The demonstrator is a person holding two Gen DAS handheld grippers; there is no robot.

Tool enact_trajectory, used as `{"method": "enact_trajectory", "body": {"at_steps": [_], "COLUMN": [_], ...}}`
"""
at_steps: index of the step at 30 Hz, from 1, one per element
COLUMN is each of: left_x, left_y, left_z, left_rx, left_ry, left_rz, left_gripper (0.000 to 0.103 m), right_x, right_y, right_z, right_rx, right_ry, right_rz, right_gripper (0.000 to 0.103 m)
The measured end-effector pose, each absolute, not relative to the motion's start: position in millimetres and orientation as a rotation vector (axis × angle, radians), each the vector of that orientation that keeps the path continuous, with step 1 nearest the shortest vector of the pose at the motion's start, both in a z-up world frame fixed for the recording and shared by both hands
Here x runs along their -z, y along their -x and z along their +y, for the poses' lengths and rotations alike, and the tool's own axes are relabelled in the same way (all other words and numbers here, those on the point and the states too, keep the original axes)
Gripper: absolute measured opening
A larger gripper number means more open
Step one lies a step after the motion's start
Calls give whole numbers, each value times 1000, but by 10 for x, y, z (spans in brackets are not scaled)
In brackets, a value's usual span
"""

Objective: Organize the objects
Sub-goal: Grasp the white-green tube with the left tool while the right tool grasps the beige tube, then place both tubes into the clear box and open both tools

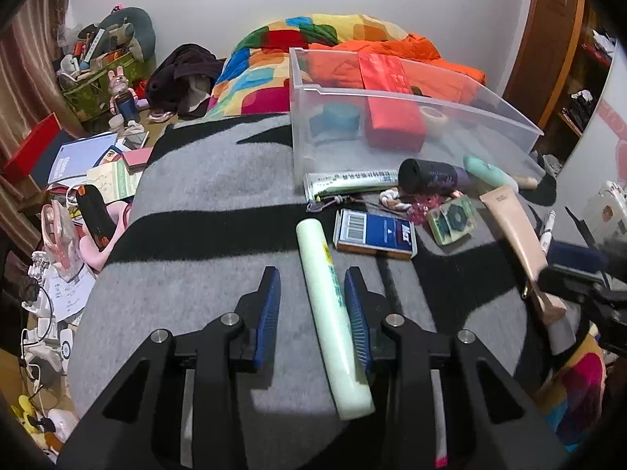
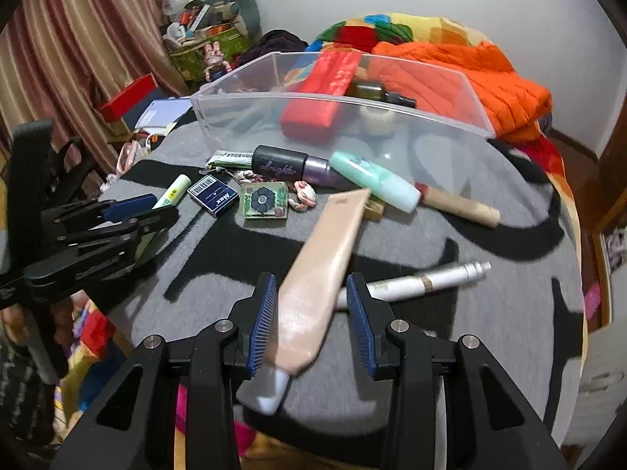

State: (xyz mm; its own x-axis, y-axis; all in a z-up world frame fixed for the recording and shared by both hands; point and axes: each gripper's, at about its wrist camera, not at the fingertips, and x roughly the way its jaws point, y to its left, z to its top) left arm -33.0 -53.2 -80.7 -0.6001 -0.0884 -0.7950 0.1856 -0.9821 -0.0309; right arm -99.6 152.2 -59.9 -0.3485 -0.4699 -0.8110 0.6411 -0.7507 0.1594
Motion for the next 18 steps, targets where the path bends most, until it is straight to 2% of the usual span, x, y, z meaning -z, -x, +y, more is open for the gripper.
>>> {"method": "enact_trajectory", "body": {"at_steps": [1, 3, 5, 9, 15, 18], "left_x": [808, 803, 795, 788, 770, 731], "left_y": [328, 302, 257, 182, 9, -60], "left_z": [-531, -521, -520, -506, -557, -566], "left_rx": [2678, 2685, 2692, 2703, 2709, 2719], "left_ry": [-1315, -1303, -1300, -1295, -1276, -1262], "left_rz": [166, 163, 166, 186, 275, 299], "left_gripper": [30, 19, 15, 15, 15, 15], "right_x": [602, 636, 675, 716, 734, 731], "right_y": [982, 946, 917, 873, 782, 744], "right_z": [1541, 1562, 1561, 1510, 1415, 1415], "right_rx": [2120, 2114, 2104, 2082, 2111, 2138], "right_ry": [-1201, -1226, -1237, -1258, -1218, -1202], "right_rz": [232, 223, 212, 194, 269, 290], "right_gripper": [35, 35, 35, 36, 37, 31]}}
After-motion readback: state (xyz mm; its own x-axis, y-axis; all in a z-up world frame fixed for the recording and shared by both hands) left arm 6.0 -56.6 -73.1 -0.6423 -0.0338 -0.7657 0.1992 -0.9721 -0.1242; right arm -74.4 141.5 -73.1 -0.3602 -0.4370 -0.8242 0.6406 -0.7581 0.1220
